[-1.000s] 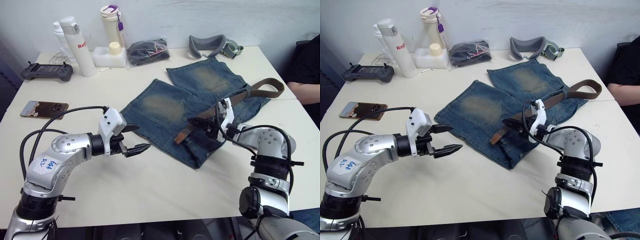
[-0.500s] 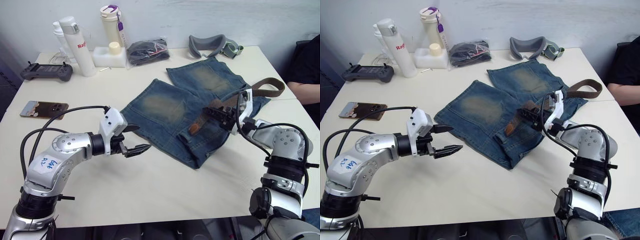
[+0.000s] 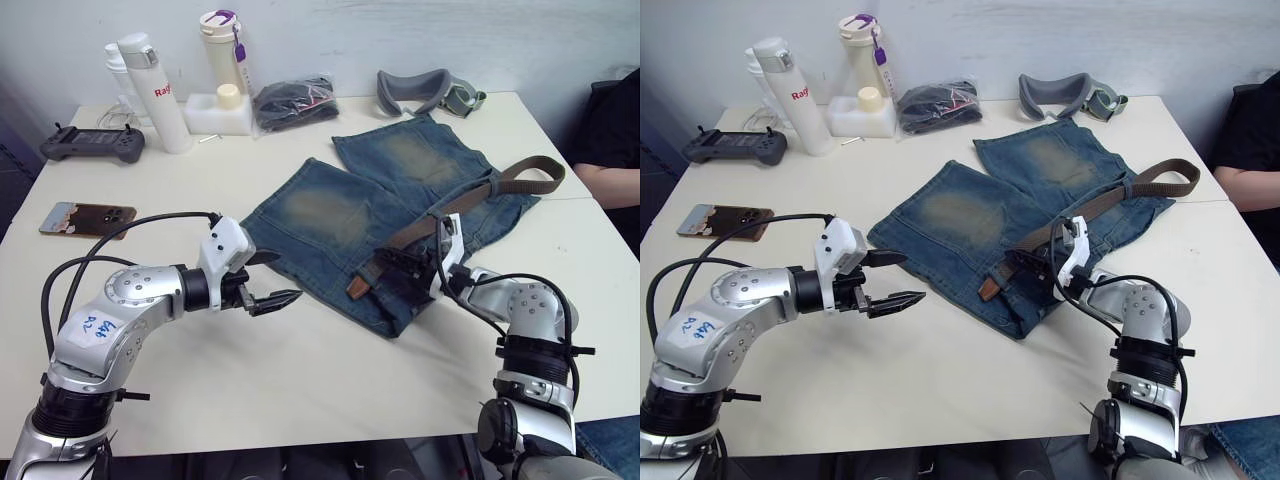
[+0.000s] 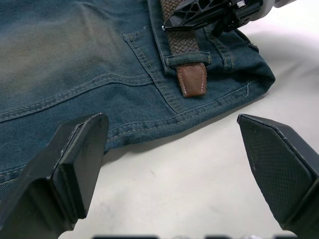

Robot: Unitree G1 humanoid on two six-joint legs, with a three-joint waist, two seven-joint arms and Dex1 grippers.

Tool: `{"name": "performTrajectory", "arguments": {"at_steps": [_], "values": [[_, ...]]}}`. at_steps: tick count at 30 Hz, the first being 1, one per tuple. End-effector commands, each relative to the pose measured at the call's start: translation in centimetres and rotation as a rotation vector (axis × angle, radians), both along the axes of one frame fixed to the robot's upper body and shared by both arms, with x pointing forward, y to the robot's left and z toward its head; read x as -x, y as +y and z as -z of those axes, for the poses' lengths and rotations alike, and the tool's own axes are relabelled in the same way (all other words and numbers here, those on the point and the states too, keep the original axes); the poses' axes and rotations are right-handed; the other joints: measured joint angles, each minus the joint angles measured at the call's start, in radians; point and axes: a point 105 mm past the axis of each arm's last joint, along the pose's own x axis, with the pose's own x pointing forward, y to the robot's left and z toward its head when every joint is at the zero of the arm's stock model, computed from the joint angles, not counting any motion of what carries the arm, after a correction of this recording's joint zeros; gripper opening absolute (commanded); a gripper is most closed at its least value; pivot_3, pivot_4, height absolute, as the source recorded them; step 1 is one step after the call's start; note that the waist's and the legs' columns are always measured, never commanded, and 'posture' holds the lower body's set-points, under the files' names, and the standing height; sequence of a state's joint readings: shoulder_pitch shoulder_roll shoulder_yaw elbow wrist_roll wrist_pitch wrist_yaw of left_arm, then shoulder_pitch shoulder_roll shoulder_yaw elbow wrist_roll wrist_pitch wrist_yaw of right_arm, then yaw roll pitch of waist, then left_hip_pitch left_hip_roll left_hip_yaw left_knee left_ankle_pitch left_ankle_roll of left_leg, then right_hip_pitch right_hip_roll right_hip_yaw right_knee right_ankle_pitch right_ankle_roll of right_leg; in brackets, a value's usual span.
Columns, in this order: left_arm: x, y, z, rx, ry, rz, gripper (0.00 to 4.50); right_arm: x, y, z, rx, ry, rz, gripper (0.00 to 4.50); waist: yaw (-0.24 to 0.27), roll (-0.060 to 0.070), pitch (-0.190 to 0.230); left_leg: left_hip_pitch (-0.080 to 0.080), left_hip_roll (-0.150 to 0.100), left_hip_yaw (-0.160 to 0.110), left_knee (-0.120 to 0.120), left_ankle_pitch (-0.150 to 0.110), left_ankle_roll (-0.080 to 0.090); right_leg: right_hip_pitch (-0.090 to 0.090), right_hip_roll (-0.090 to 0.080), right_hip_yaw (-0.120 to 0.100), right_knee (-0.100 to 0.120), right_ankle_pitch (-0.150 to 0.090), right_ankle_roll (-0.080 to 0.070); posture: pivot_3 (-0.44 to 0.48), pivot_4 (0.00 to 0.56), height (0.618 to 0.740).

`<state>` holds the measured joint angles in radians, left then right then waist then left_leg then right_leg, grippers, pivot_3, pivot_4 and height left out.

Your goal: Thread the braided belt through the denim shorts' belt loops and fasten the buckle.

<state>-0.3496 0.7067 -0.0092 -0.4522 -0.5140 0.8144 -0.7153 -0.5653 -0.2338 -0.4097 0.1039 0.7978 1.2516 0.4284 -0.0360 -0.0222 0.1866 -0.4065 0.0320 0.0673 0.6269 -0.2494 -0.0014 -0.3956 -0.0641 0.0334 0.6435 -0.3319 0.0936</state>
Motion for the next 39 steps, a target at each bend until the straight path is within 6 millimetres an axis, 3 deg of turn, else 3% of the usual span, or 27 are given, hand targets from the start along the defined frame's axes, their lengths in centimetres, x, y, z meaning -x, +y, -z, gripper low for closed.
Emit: {"name": "performTrajectory", "arguments": {"at_steps": [1,4,9,15,22,30,34,39], "values": [[-0.2,-1.0,-0.6,0.001,-0.041,0.038,4.50,0.5,0.9,1.1,0.026,0.030,-0.011,0.42,-0.002,-0.001,0.000,0.000,0.000,0.000,0.000,0.000,0.000,0.000,0.000,0.000,0.000,0.000,0.000,0.000,0.150,0.735],[-0.7,-2.0,0.0,-0.046,-0.089,0.067,4.50,0.8,0.5,0.7,0.045,0.003,-0.012,1.59,-0.001,-0.001,0.000,0.000,0.000,-0.001,0.000,0.000,0.000,0.000,0.000,-0.001,0.000,0.000,0.000,0.000,0.150,0.735],[-1.2,-4.5,1.1,-0.148,-0.243,0.123,4.50,1.5,-1.5,-0.9,0.151,-0.054,0.006,4.05,0.005,0.000,0.000,0.000,0.000,0.000,-0.001,0.000,0.000,0.000,0.000,0.000,-0.001,0.000,0.000,0.000,0.150,0.735],[-0.7,-8.5,3.3,-0.144,-0.236,0.182,4.50,3.5,-4.5,-2.5,0.403,-0.152,-0.003,4.05,0.014,0.000,0.000,-0.003,-0.003,-0.001,-0.001,-0.001,0.002,0.000,-0.004,-0.001,-0.005,0.000,0.000,0.000,0.150,0.735],[-2.1,-10.3,4.4,-0.146,-0.216,0.162,4.50,4.4,-6.3,-4.1,0.477,-0.197,-0.004,4.05,0.004,0.000,0.000,-0.002,0.000,-0.001,0.001,-0.001,0.003,0.001,0.001,0.000,-0.005,0.001,0.001,0.000,0.150,0.735],[-3.3,-11.1,5.5,-0.211,-0.248,0.144,4.50,4.9,-6.5,-4.8,0.520,-0.215,0.001,4.05,0.010,0.000,0.000,-0.003,-0.001,-0.001,0.002,-0.001,0.003,0.001,0.000,0.000,-0.006,0.001,0.002,0.000,0.150,0.735],[-4.7,-10.4,4.5,-0.220,-0.321,0.034,3.41,5.3,-6.6,-5.1,0.544,-0.220,-0.008,4.11,0.010,0.000,0.000,-0.003,-0.001,-0.002,0.002,-0.001,0.003,0.001,0.000,0.000,-0.006,0.001,0.003,0.000,0.150,0.735],[-4.7,-9.9,3.6,-0.192,-0.321,0.006,1.25,5.0,-7.0,-5.1,0.565,-0.210,0.002,4.11,0.009,0.000,0.000,-0.003,0.000,-0.002,0.002,-0.001,0.003,0.001,0.001,0.000,-0.006,0.001,0.003,0.000,0.150,0.735]]}}
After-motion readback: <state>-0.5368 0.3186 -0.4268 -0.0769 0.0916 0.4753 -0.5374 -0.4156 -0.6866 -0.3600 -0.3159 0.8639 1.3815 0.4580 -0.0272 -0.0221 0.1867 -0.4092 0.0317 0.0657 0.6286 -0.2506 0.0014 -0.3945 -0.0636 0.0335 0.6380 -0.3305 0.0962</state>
